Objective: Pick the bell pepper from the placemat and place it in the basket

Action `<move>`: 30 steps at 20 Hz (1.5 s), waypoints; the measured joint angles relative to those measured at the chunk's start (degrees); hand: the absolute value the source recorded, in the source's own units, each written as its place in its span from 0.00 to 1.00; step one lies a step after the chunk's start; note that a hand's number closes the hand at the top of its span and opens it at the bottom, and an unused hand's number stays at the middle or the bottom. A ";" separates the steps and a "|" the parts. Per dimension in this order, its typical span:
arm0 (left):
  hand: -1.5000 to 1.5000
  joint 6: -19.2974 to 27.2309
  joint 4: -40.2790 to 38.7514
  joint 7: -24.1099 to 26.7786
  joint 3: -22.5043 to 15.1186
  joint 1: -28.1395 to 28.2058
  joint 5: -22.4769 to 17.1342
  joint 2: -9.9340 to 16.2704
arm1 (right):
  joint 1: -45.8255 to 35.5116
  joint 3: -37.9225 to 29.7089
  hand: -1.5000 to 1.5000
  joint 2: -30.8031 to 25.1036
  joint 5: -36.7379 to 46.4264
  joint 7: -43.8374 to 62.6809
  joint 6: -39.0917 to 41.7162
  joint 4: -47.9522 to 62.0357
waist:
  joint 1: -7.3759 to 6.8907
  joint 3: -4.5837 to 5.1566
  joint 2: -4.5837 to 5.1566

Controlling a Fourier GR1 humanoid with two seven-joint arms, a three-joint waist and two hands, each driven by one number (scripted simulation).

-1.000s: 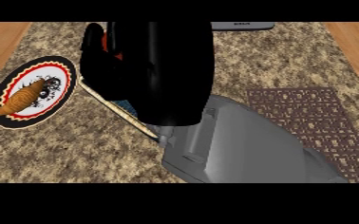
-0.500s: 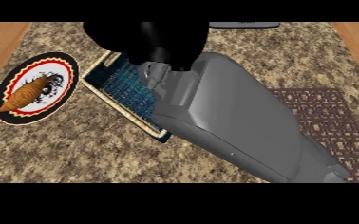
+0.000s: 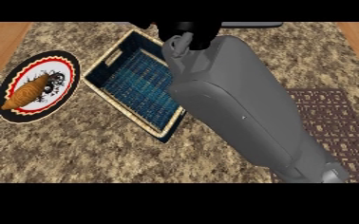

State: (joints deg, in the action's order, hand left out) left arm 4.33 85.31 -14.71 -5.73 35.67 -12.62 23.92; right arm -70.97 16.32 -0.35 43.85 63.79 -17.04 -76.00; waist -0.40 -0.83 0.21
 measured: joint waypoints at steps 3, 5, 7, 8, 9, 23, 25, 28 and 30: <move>0.50 0.04 -0.15 0.26 0.06 -0.13 0.27 -0.23 | 1.12 -0.59 1.00 0.03 -0.72 -0.89 -1.76 0.84 | -0.12 -0.04 -0.01; 0.50 -0.10 -0.05 0.01 0.11 -0.03 0.19 -0.21 | 2.13 -0.90 1.00 0.07 -1.00 -1.76 -3.03 1.36 | -0.02 -0.07 0.04; 0.50 -0.18 0.11 -0.22 0.24 0.38 0.04 -0.20 | 3.35 -0.58 1.00 0.11 -0.23 -2.00 -3.65 2.96 | 0.41 -0.07 -0.02; 0.50 -0.15 0.19 -0.16 0.38 0.77 -0.06 -0.26 | 3.87 -0.73 1.00 0.09 0.88 -1.94 -3.75 4.17 | 0.79 -0.07 -0.07; 0.50 0.10 0.25 -0.17 0.50 1.11 -0.03 -0.41 | 4.41 -0.74 1.00 0.08 1.86 -2.03 -3.86 5.04 | 1.16 -0.10 -0.13; 0.50 0.66 0.24 0.17 1.50 2.94 -0.31 -1.63 | 7.04 0.41 0.00 -0.16 6.00 -3.80 -1.72 6.36 | 3.08 -0.29 -0.80; 0.50 0.26 0.35 0.10 1.64 3.19 -0.63 -1.57 | 7.07 -0.70 0.00 -0.21 6.39 -3.94 -2.00 5.38 | 3.27 -0.24 -0.85; 0.50 0.27 0.41 0.15 1.86 3.75 -0.75 -1.74 | 7.38 -3.16 0.00 -0.68 6.60 -4.06 -2.45 3.50 | 3.85 -0.27 -0.99; 0.50 0.36 0.41 0.49 2.04 4.23 -0.75 -1.92 | 8.07 -4.63 0.00 -0.83 6.89 -3.95 -2.70 1.98 | 4.32 -0.26 -1.18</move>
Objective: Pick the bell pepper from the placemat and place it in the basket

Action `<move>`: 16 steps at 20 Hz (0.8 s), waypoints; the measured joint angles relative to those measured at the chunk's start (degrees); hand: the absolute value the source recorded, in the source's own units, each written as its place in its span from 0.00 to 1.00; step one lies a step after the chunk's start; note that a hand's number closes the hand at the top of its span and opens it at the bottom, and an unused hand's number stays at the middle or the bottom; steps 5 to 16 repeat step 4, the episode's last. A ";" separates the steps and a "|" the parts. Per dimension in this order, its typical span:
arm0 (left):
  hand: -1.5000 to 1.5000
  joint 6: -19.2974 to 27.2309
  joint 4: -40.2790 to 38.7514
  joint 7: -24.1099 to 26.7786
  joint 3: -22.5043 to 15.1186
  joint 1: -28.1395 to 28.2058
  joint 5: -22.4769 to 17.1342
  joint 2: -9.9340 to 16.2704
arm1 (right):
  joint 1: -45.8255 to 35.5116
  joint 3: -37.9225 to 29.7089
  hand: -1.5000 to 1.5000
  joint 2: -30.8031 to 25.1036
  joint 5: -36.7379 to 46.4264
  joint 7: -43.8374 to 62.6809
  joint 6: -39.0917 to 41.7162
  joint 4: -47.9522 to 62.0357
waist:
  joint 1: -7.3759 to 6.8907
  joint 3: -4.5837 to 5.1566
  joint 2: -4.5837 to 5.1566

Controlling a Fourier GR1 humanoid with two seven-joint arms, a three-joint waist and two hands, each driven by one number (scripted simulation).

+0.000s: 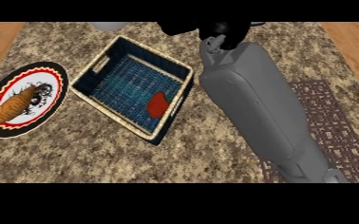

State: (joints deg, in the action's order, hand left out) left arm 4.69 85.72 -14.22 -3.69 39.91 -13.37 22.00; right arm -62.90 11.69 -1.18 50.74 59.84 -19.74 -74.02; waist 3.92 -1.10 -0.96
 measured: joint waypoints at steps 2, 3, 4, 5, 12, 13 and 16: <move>0.50 0.27 0.07 0.23 0.21 0.65 0.02 -0.24 | 0.94 -1.45 0.00 -0.63 0.58 0.25 0.00 -1.85 | 0.63 0.00 -0.24; 0.50 0.19 0.22 0.08 0.30 0.97 -0.15 -0.23 | 1.51 -2.00 0.00 -0.93 0.85 0.37 0.11 -2.60 | 0.92 0.03 -0.30; 0.50 0.12 0.24 0.08 0.41 1.30 -0.31 -0.28 | 2.13 -2.69 0.00 -1.44 0.95 0.35 0.21 -3.43 | 1.28 0.00 -0.35; 0.50 0.12 0.24 0.08 0.41 1.30 -0.31 -0.28 | 2.13 -2.69 0.00 -1.44 0.95 0.35 0.21 -3.43 | 1.28 0.00 -0.35; 0.50 0.12 0.24 0.08 0.41 1.30 -0.31 -0.28 | 2.13 -2.69 0.00 -1.44 0.95 0.35 0.21 -3.43 | 1.28 0.00 -0.35; 0.50 0.12 0.24 0.08 0.41 1.30 -0.31 -0.28 | 2.13 -2.69 0.00 -1.44 0.95 0.35 0.21 -3.43 | 1.28 0.00 -0.35; 0.50 0.12 0.24 0.08 0.41 1.30 -0.31 -0.28 | 2.13 -2.69 0.00 -1.44 0.95 0.35 0.21 -3.43 | 1.28 0.00 -0.35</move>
